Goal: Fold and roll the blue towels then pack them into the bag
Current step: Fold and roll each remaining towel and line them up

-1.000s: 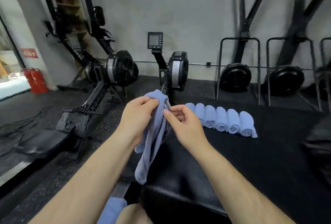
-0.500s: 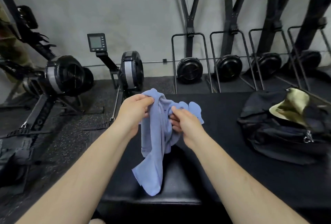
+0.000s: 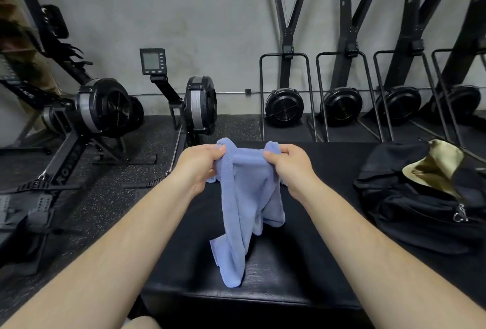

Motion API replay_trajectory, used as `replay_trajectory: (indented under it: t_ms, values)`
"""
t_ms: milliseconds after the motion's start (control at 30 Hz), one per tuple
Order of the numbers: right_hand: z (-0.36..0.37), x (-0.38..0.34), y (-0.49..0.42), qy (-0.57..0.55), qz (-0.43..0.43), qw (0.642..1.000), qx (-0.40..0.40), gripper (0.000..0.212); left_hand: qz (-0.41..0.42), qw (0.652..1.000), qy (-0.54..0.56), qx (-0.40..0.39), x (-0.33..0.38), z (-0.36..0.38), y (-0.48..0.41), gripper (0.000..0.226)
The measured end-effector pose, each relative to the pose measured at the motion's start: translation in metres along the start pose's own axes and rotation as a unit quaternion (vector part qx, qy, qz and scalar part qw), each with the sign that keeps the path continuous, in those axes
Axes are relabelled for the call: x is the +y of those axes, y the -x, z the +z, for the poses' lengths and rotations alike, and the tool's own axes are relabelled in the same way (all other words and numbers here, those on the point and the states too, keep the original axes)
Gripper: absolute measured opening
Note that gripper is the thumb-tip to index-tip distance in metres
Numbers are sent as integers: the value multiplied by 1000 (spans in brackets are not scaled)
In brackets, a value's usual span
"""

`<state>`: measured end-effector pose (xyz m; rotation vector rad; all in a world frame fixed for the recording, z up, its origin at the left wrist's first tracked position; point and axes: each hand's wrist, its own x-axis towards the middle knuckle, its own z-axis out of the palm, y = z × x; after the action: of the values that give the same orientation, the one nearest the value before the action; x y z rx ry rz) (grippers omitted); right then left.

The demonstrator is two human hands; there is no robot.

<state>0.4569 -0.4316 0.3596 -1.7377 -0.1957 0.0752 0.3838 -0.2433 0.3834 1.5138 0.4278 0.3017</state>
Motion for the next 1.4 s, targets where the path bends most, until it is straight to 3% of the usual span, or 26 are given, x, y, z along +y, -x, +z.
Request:
replay_trajectory:
  t_ms: [267, 533, 667, 800, 867, 933, 1100, 1267, 1400]
  values:
    - [-5, -21, 0, 83, -63, 993, 52, 25, 15, 998, 37, 50, -5, -17, -15, 17]
    - [-35, -19, -20, 95, -51, 986, 126, 35, 25, 992, 64, 105, -4, -43, -34, 18]
    - [-43, -29, -25, 76, -8, 991, 107, 35, 49, 994, 59, 84, 5, -46, -42, 17]
    - [-47, -42, -25, 41, 8, 993, 114, 17, 58, 984, 144, 84, 23, -37, -41, 15]
    - [-50, -46, -32, 54, 29, 990, 127, 32, 57, 979, 180, 79, 34, -35, -40, 24]
    - [-55, -50, -37, 55, 44, 988, 140, 32, 59, 976, 195, 83, 43, -35, -41, 32]
    - [-66, -60, -41, 62, 16, 992, 109, 22, 33, 979, 191, 70, 59, -40, -45, 47]
    - [-69, -73, -33, 4, -28, 994, 102, 8, 25, 972, 227, 51, 70, -40, -41, 47]
    - [-72, -76, -39, -41, -33, 993, 107, 20, 34, 966, 250, 60, 77, -42, -42, 38]
